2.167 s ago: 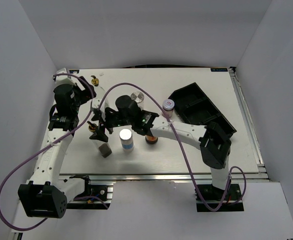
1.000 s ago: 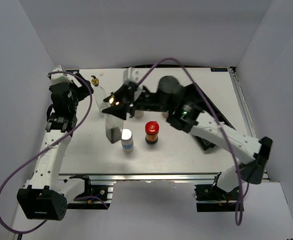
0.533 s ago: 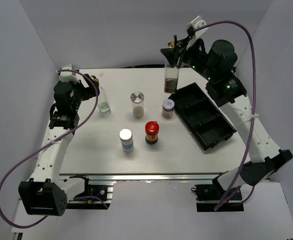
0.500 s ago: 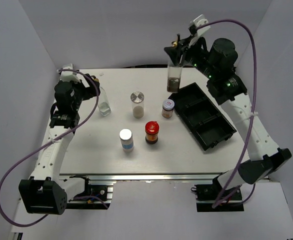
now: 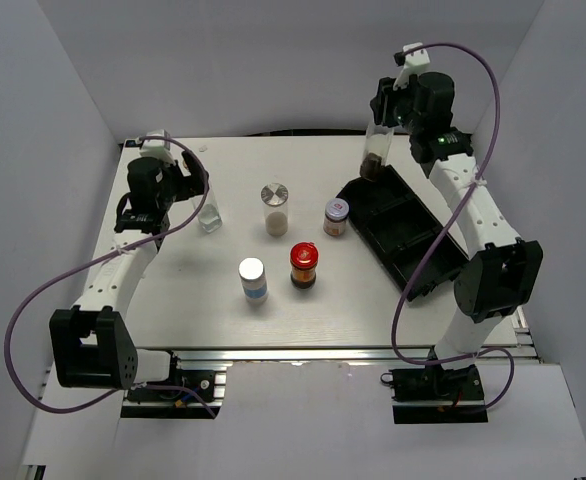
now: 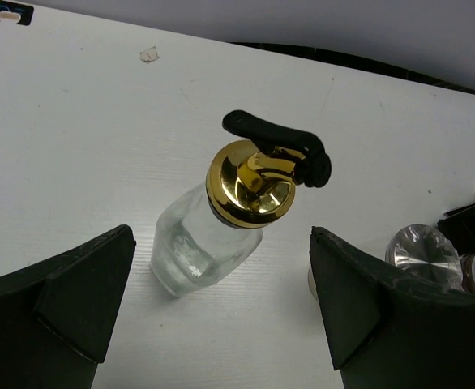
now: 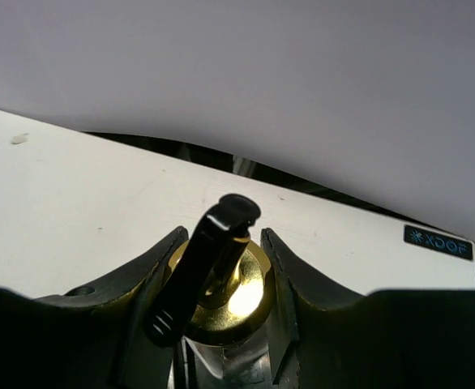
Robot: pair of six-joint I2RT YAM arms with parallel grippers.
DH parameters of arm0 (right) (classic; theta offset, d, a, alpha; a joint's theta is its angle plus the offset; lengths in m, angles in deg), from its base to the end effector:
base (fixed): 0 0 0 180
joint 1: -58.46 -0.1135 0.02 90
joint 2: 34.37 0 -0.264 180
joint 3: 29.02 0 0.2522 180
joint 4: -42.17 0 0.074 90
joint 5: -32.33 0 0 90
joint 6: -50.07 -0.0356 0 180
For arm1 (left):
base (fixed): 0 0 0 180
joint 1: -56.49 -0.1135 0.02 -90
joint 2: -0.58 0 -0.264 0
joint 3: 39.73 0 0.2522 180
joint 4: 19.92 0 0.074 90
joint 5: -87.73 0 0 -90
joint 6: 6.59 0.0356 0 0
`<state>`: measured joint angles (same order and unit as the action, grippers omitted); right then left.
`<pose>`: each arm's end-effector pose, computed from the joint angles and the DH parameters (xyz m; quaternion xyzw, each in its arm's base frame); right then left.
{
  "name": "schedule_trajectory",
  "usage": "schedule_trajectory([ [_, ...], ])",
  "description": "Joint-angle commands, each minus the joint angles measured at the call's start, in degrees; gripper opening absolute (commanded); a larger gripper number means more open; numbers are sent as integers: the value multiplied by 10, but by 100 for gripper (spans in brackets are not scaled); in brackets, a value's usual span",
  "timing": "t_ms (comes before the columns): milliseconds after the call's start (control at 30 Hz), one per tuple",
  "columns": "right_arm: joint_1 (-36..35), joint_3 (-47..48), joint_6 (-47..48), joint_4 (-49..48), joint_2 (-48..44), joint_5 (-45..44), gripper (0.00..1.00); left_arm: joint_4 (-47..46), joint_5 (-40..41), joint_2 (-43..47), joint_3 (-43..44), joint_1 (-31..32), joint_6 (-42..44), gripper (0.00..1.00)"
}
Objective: Organize the condiment bottles
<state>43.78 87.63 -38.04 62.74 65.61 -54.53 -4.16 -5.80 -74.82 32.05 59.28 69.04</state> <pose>0.4026 0.1075 0.4384 -0.1238 0.7202 0.0959 0.6759 0.3080 -0.0172 0.3167 -0.0646 0.8133 -0.1110 0.5675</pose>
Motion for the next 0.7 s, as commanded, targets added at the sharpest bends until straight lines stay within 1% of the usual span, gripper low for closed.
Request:
schedule_trajectory([
  [0, -3, -12, -2, -130, -27, -78, 0, -45, -3, 10, 11, -1, 8, 98],
  [67, -3, -34, -2, -160, -27, -117, 0, -58, -3, 9, 7, 1, 11, 98],
  [133, -3, -57, 4, -179, -27, -125, 0, -66, -3, 9, 0, 3, 16, 98],
  [333, -3, -69, 3, -183, -26, -153, 0, -80, 1, 3, -2, 6, 19, 98],
  [467, -3, -93, 1, -204, -30, -192, 0, -88, 21, -7, -1, 10, 18, 98],
  [633, -3, -116, 0, -227, -22, -219, 0, -95, 27, -26, 7, 17, 24, 98],
  [667, -3, -117, -1, -231, -18, -227, 0, -97, 43, -33, 9, 20, 24, 98],
])
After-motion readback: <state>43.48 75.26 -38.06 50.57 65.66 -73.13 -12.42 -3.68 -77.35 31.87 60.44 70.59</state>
